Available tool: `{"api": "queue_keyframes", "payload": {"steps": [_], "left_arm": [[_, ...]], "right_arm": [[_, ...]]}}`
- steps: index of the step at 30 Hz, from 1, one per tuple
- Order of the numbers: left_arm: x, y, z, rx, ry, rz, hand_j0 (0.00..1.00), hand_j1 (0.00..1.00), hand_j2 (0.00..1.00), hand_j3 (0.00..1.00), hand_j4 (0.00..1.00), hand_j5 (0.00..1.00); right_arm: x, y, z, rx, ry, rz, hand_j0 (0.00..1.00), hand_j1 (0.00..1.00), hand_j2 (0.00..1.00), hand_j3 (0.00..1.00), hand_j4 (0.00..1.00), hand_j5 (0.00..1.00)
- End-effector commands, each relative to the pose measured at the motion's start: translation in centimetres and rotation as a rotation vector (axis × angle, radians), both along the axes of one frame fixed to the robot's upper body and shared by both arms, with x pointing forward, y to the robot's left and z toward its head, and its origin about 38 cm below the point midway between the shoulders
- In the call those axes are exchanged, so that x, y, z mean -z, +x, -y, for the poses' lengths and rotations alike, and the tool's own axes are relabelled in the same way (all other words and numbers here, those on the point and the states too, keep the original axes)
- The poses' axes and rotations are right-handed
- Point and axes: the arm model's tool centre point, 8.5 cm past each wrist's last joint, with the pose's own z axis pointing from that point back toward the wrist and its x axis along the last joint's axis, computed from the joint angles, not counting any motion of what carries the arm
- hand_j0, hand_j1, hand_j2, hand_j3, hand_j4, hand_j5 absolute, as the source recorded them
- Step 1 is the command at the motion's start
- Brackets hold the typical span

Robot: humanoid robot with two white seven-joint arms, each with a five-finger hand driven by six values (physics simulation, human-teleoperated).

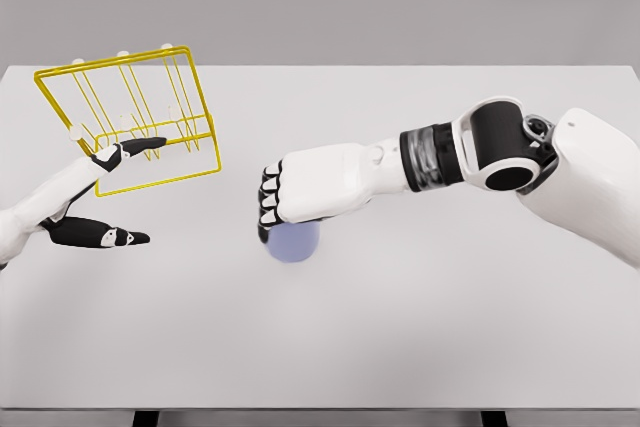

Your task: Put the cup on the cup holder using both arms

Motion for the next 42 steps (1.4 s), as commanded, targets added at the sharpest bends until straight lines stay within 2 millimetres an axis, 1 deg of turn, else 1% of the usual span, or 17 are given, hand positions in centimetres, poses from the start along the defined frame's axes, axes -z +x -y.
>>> {"api": "queue_keyframes", "payload": {"steps": [1, 2, 10, 13, 14, 15, 17, 18, 19, 22, 23, 27, 29, 31, 34, 36, 42], "left_arm": [[-0.1, 0.0, -0.1, -0.002, -0.005, -0.001, 1.0, 1.0, 1.0, 1.0, 1.0, 1.0], [0.0, 0.0, 0.0, -0.001, -0.007, -0.003, 1.0, 1.0, 1.0, 1.0, 1.0, 1.0], [-0.1, 0.0, -0.1, -0.002, -0.005, -0.001, 1.0, 1.0, 1.0, 1.0, 1.0, 1.0], [-0.1, 0.0, -0.1, -0.002, -0.005, -0.001, 1.0, 1.0, 1.0, 1.0, 1.0, 1.0], [-0.1, 0.0, -0.1, -0.001, -0.005, -0.003, 1.0, 1.0, 1.0, 1.0, 1.0, 1.0], [-0.1, 0.0, -0.1, -0.002, -0.005, -0.001, 1.0, 1.0, 1.0, 1.0, 1.0, 1.0], [-0.1, 0.0, -0.1, -0.002, -0.004, -0.001, 1.0, 1.0, 1.0, 1.0, 1.0, 1.0], [-0.1, 0.0, -0.1, -0.002, -0.004, -0.001, 1.0, 1.0, 1.0, 1.0, 1.0, 1.0], [-0.1, 0.0, -0.1, -0.002, -0.004, -0.001, 1.0, 1.0, 1.0, 1.0, 1.0, 1.0], [0.1, 0.2, -0.8, -0.021, 0.042, 0.007, 1.0, 1.0, 1.0, 1.0, 1.0, 1.0], [-0.5, 0.5, -1.5, -0.045, 0.105, 0.043, 1.0, 1.0, 1.0, 1.0, 1.0, 1.0], [-5.8, 2.0, -4.1, -0.102, 0.361, 0.219, 1.0, 1.0, 1.0, 1.0, 1.0, 1.0], [-8.4, 2.6, -5.0, -0.101, 0.448, 0.269, 1.0, 1.0, 1.0, 1.0, 1.0, 1.0], [-9.8, 3.1, -4.4, -0.093, 0.472, 0.317, 1.0, 1.0, 1.0, 1.0, 1.0, 1.0], [-11.2, 3.0, -2.5, 0.037, 0.521, 0.292, 1.0, 1.0, 1.0, 1.0, 1.0, 1.0], [-11.6, 2.9, -0.5, 0.152, 0.563, 0.257, 1.0, 1.0, 1.0, 1.0, 1.0, 1.0], [-12.5, 3.1, 3.0, 0.348, 0.676, 0.205, 1.0, 1.0, 1.0, 1.0, 1.0, 1.0]], "right_arm": [[0.0, 0.0, 0.0, 0.003, -0.003, 0.003, 0.89, 0.89, 0.89, 0.89, 0.89, 0.89], [0.1, 0.0, 0.0, 0.003, -0.008, 0.011, 0.98, 0.98, 0.98, 0.98, 0.98, 0.98], [0.1, -0.1, -0.1, -0.001, -0.012, 0.015, 1.0, 1.0, 1.0, 1.0, 1.0, 1.0], [-0.7, 0.1, 0.1, 0.003, 0.001, 0.028, 1.0, 1.0, 1.0, 1.0, 1.0, 1.0], [-1.8, 0.4, 0.4, 0.014, 0.019, 0.049, 1.0, 1.0, 1.0, 1.0, 1.0, 1.0], [-6.1, 1.3, 2.1, 0.061, 0.112, 0.12, 1.0, 1.0, 1.0, 1.0, 1.0, 1.0], [-12.0, 2.6, 7.8, 0.187, 0.262, 0.183, 1.0, 1.0, 1.0, 1.0, 1.0, 1.0], [-13.9, 2.9, 11.3, 0.261, 0.317, 0.194, 1.0, 1.0, 1.0, 1.0, 1.0, 1.0], [-14.4, 3.1, 13.2, 0.307, 0.348, 0.201, 1.0, 1.0, 1.0, 1.0, 1.0, 1.0], [-11.9, 4.8, 19.0, 0.494, 0.396, 0.136, 1.0, 1.0, 1.0, 1.0, 1.0, 1.0], [-10.7, 5.1, 19.9, 0.528, 0.398, 0.108, 1.0, 1.0, 1.0, 1.0, 1.0, 1.0], [-8.0, 4.3, 21.8, 0.58, 0.398, 0.057, 1.0, 1.0, 1.0, 1.0, 1.0, 1.0], [-6.1, 2.9, 21.6, 0.572, 0.382, 0.027, 1.0, 1.0, 1.0, 1.0, 1.0, 1.0], [-3.3, 1.9, 22.1, 0.596, 0.375, -0.033, 1.0, 1.0, 1.0, 1.0, 1.0, 1.0], [-0.5, -0.4, 26.2, 0.734, 0.454, -0.076, 1.0, 1.0, 1.0, 1.0, 1.0, 1.0], [2.8, -1.5, 25.6, 0.765, 0.53, -0.155, 1.0, 1.0, 1.0, 1.0, 1.0, 1.0], [2.9, -1.3, 25.5, 0.769, 0.535, -0.154, 1.0, 1.0, 1.0, 1.0, 1.0, 1.0]]}}
